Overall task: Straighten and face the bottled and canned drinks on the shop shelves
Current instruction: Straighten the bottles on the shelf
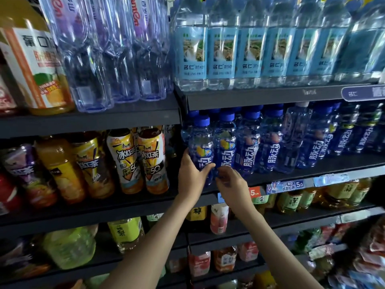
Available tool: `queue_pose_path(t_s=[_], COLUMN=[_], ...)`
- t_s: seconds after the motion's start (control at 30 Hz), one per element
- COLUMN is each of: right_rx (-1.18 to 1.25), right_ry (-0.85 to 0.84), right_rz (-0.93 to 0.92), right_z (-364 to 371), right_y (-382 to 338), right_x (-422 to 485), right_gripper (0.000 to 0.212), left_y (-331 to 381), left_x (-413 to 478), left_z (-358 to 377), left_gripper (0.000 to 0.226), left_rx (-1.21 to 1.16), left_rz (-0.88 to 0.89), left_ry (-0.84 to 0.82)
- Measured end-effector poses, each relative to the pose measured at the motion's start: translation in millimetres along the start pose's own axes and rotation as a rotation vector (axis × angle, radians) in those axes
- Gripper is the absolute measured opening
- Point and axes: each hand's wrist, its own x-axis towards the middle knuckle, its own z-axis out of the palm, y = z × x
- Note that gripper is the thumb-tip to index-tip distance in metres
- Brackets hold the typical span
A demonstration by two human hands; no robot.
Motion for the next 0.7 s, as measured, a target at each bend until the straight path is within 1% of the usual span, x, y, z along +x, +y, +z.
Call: queue_pose_path(t_s=[0.07, 0.13, 0.27, 0.37, 0.47, 0.53, 0.63, 0.7], right_rx=[0.036, 0.1, 0.24, 0.322, 0.343, 0.346, 0.293, 0.269], right_ry=[0.024, 0.044, 0.008, -0.109, -0.272, -0.401, -0.558, -0.618], right_rz=[-0.019, -0.036, -0.07, -0.126, -0.165, -0.122, -0.063, -0.063], right_z=[9, 21, 53, 85, 121, 147, 186, 211], right_y=[-1, -5, -24, -40, -53, -60, -73, -88], right_x=[-4, -10, -27, -47, -74, -94, -125, -144], right_gripper=[0.029, 0.028, 0.025, 0.02, 0.016, 0.015, 0.012, 0.012], left_y=[-5, -10, -23, -43, -73, -94, -134, -160], left_x=[-7, -18, -51, -76, -99, -115, -141, -160], left_z=[-5, -14, -49, -89, -128, -154, -192, -221], left_gripper=[0.082, 0.078, 0.047, 0.027, 0.015, 0.014, 0.008, 0.007], left_rx=[-0.01, 0.022, 0.045, 0.081, 0.096, 0.078, -0.068, -0.146], left_rz=[-0.008, -0.012, -0.011, -0.095, -0.267, -0.433, -0.658, -0.757], left_ry=[-0.034, -0.035, -0.012, 0.018, 0.021, 0.01, 0.022, 0.039])
